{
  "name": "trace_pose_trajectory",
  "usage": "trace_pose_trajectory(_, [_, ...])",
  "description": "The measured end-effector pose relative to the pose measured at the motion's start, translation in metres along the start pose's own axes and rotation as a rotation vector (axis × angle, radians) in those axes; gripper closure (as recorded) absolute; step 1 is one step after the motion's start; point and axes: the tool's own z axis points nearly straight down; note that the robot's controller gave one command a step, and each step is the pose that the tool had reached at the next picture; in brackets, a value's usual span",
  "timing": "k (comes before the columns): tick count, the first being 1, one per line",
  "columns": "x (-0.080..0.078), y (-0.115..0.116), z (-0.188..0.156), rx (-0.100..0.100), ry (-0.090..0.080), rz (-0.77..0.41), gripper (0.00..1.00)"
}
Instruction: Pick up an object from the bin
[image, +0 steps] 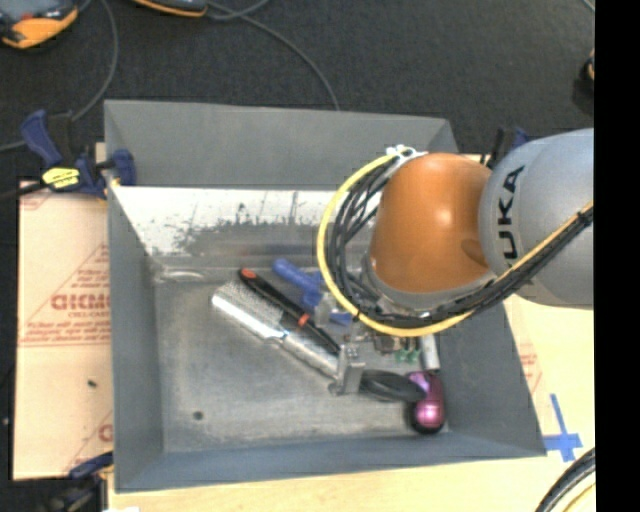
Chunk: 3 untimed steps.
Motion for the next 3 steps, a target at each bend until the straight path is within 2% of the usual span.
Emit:
trace_pose_trajectory(1, [-0.001, 0.000, -0.004, 0.000, -0.006, 0.003, 0.00])
trace_pose_trajectory(2, [-0.030, 0.036, 0.118, -0.002, -0.006, 0.198, 0.00])
trace_pose_trajectory(3, [-0.036, 0.026, 0.049, -0.003, -0.013, 0.266, 0.00])
